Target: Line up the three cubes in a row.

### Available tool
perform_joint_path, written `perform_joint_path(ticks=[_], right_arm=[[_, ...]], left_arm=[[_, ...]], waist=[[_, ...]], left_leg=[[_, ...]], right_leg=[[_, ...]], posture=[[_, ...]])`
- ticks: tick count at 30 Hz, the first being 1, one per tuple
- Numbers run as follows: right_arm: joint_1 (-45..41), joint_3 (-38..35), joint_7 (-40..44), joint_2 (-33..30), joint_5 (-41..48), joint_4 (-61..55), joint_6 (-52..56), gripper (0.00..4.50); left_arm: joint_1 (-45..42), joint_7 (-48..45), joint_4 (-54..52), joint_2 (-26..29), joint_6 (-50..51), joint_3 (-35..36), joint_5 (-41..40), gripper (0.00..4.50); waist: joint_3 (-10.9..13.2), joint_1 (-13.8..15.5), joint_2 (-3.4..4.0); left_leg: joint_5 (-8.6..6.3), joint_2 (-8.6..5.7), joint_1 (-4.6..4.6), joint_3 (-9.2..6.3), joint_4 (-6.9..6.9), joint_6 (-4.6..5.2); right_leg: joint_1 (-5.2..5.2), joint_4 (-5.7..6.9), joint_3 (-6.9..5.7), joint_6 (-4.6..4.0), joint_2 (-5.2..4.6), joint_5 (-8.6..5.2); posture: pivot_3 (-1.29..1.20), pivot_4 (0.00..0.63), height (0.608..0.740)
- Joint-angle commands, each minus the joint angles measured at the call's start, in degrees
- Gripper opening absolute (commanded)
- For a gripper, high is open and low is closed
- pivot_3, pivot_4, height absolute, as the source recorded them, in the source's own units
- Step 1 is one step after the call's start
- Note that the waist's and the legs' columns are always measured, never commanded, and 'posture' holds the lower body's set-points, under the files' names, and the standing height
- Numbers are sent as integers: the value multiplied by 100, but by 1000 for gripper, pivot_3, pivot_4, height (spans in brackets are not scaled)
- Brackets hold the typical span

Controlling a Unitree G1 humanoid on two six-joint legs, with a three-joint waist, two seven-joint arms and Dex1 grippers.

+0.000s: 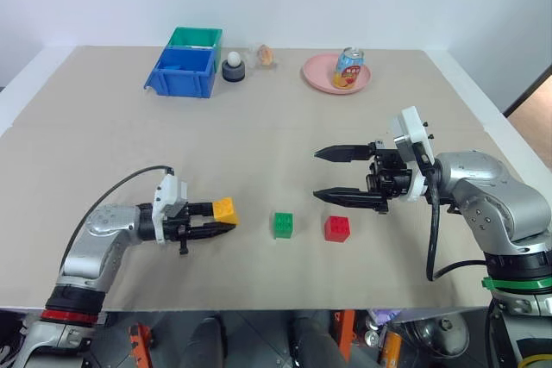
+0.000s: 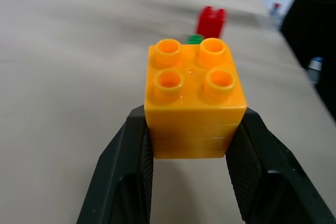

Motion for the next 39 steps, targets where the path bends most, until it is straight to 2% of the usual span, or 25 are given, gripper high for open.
perform_joint_path(ticks=[1,8,17,39], right_arm=[[-5,-277,-21,-98,104,-223,-14,4099],[81,-346,-63,-127,127,-318,14,4099],[197,-460,-129,-160,173,-457,91,4099],[133,-410,-180,-135,208,-412,84,4099]], left_arm=[[-228,-264,65,21,-274,-138,111,1316],[-585,-532,852,-75,-908,-386,539,1316],[-857,-748,1586,-22,-1401,-364,766,1316],[-900,-740,1920,-68,-1919,-416,1057,1316]], waist=[[0,0,0],[0,-2,0],[0,1,0],[0,2,0]], left_leg=[[1,0,1,0,0,1],[1,2,1,0,-2,3],[1,4,1,-3,-2,3],[2,6,6,-5,15,4]], right_leg=[[0,0,0,-1,0,1],[0,1,1,4,4,-1],[0,3,1,3,8,0],[0,33,2,2,10,-1]], posture=[[0,150,740],[0,150,740],[0,150,740],[0,150,740]])
